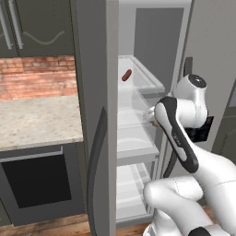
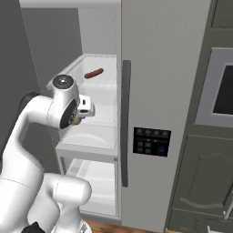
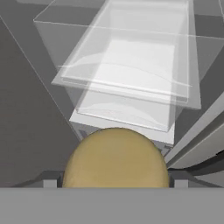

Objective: Retrieve the sausage and cheese from the fridge and place them on the cutting board on the counter.

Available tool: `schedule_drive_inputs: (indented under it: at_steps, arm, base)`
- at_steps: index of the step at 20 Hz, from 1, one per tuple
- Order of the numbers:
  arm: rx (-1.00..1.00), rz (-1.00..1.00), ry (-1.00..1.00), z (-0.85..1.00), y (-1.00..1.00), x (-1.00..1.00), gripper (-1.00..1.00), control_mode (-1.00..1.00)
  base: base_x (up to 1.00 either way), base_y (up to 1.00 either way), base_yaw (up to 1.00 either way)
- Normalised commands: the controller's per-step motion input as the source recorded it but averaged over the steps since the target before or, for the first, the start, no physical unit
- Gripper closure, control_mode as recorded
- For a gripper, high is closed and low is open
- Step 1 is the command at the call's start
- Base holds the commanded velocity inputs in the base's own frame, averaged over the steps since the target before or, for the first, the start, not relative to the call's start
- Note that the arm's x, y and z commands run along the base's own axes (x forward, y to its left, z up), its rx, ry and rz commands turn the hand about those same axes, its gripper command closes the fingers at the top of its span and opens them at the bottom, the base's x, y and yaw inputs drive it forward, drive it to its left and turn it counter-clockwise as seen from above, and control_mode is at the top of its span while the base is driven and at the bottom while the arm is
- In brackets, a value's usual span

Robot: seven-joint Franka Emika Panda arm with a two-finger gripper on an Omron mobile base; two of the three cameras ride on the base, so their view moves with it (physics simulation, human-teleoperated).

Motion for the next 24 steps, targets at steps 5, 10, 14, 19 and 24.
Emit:
schedule_drive_inputs:
  at_steps: [5,10,14,19,24]
  arm:
    - [0.0,0.0,0.08,-0.39,0.01,-0.17,1.0,-1.0]
    - [0.0,0.0,0.0,0.0,0.0,0.0,1.0,-1.0]
    - [0.0,0.0,0.0,0.0,0.0,0.0,1.0,-1.0]
    - [0.0,0.0,0.0,0.0,0.0,0.0,1.0,-1.0]
    - [0.0,0.0,0.0,0.0,0.0,0.0,1.0,1.0]
  base:
    - [0.0,0.0,0.0]
    - [0.0,0.0,0.0]
    - [0.0,0.0,0.0]
    - [0.0,0.0,0.0]
    - [0.0,0.0,0.0]
